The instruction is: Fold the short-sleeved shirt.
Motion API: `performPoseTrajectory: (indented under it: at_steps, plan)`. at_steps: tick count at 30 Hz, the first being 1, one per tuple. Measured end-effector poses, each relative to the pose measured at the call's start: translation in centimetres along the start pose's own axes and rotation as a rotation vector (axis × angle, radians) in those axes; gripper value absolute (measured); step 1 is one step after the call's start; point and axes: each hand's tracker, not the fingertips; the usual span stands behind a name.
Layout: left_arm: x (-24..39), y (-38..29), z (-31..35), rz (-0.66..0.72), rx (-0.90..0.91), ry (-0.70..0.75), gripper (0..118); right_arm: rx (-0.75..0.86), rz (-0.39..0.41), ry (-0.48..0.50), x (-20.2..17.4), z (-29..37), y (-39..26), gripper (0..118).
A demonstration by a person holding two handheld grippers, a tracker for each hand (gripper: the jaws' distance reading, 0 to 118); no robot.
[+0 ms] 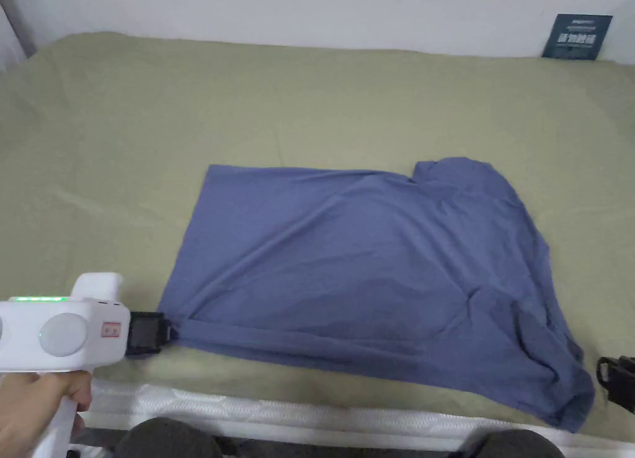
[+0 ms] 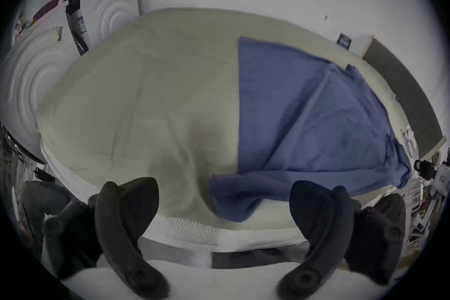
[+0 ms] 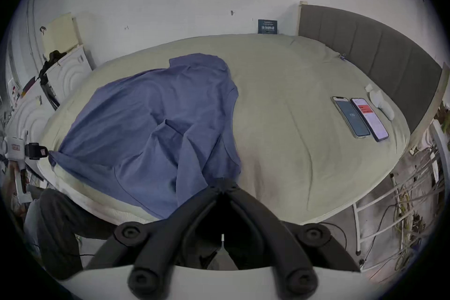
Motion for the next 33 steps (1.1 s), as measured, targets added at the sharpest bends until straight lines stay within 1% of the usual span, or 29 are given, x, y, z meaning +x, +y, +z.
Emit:
performPoseTrajectory:
  at_steps: [1, 2, 3, 4, 6, 7, 8, 9, 10, 11, 12, 13, 14, 15, 16, 17, 18, 19, 20, 21, 22, 24, 25, 28, 30, 33]
  plan:
    - [0.2, -0.1, 0.3, 0.002, 0.007, -0.006, 112, -0.005, -0.009, 0.000, 0.8, -0.6, -0.3, 0]
    - [0.4, -0.2, 0.5, 0.007, 0.007, -0.049, 109, -0.008, -0.001, -0.001, 1.0, -0.7, -0.4, 0]
    - [0.9, -0.3, 0.9, 0.030, 0.018, -0.109, 94, -0.013, 0.007, 0.001, 1.1, -0.7, -0.5, 0]
    - [1.4, -0.2, 1.3, 0.020, 0.022, -0.078, 66, -0.024, 0.012, 0.018, 1.4, -0.8, -0.5, 0]
    - [2.4, -0.2, 1.5, -0.077, 0.038, -0.004, 4, -0.071, 0.027, 0.040, 1.0, -0.8, -0.5, 0]
    - [2.5, -0.3, 1.5, -0.073, 0.031, -0.006, 4, -0.105, 0.031, 0.041, 1.0, -1.3, -0.7, 3]
    - [2.0, -0.2, 1.0, -0.057, 0.021, -0.020, 4, -0.131, 0.037, 0.050, 0.9, -1.7, -1.1, 21]
    - [1.5, -0.2, 0.6, -0.049, 0.024, -0.021, 4, -0.038, 0.025, 0.056, 1.3, -2.2, -0.9, 46]
    - [1.1, -0.2, 0.6, -0.026, 0.032, -0.027, 4, -0.117, 0.034, 0.065, 1.2, -3.0, -1.1, 62]
    - [0.7, -0.1, 0.7, -0.001, 0.035, -0.039, 4, -0.145, 0.043, 0.060, 1.0, -3.9, -1.3, 62]
    - [1.1, -0.1, 1.1, 0.000, 0.042, -0.025, 4, -0.150, 0.048, 0.063, 0.9, -4.8, -1.6, 116]
    - [1.3, -0.2, 1.2, 0.010, 0.044, -0.029, 4, -0.171, 0.054, 0.066, 1.2, -4.1, -2.5, 114]
    - [1.3, -0.2, 1.2, 0.013, 0.042, -0.032, 4, -0.196, 0.063, 0.072, 1.3, -4.2, -2.9, 106]
    - [1.4, -0.2, 1.2, 0.016, 0.040, -0.031, 4, -0.212, 0.067, 0.082, 1.2, -4.5, -3.3, 101]
    - [1.2, -0.1, 1.0, 0.021, 0.038, -0.035, 5, -0.225, 0.074, 0.088, 1.1, -4.7, -3.5, 100]
    - [1.2, 0.0, 1.0, 0.021, 0.038, -0.034, 5, -0.209, -0.025, -0.009, 1.1, -4.7, -4.0, 100]
    - [1.3, 0.0, 1.0, 0.018, 0.040, -0.033, 5, -0.199, 0.017, -0.019, 0.9, -4.8, -4.0, 99]
    - [1.2, 0.1, 1.1, 0.016, 0.041, -0.033, 5, -0.181, 0.008, -0.018, 0.8, -4.5, -3.9, 91]
    - [1.3, 0.1, 1.2, 0.016, 0.043, -0.033, 4, -0.182, -0.004, -0.008, 1.1, -4.3, -3.5, 72]
    - [1.2, 0.3, 1.3, 0.017, 0.047, -0.036, 5, -0.176, 0.041, 0.051, 0.6, -3.2, -2.1, 30]
    - [1.2, 0.5, 1.4, 0.017, 0.049, -0.038, 5, -0.151, 0.030, 0.032, 0.2, -2.4, -1.3, 3]
    - [1.1, 0.9, 1.8, 0.018, 0.060, -0.043, 5, -0.120, 0.042, 0.020, -0.2, -1.4, 0.0, 3]
    - [1.0, 1.3, 2.0, 0.018, 0.068, -0.045, 5, -0.102, 0.036, 0.061, 0.5, -1.5, 0.4, 3]
    - [1.3, 2.8, 2.9, 0.005, 0.104, -0.054, 4, -0.027, 0.045, 0.049, 0.4, -0.4, 3.1, 3]
    - [1.5, 4.2, 3.4, -0.005, 0.132, -0.056, 4, 0.011, 0.067, 0.042, -0.3, -0.2, 5.1, 3]
    - [1.7, 6.6, 3.4, -0.015, 0.156, -0.059, 4, 0.046, 0.087, 0.029, -0.7, -1.1, 8.7, 3]
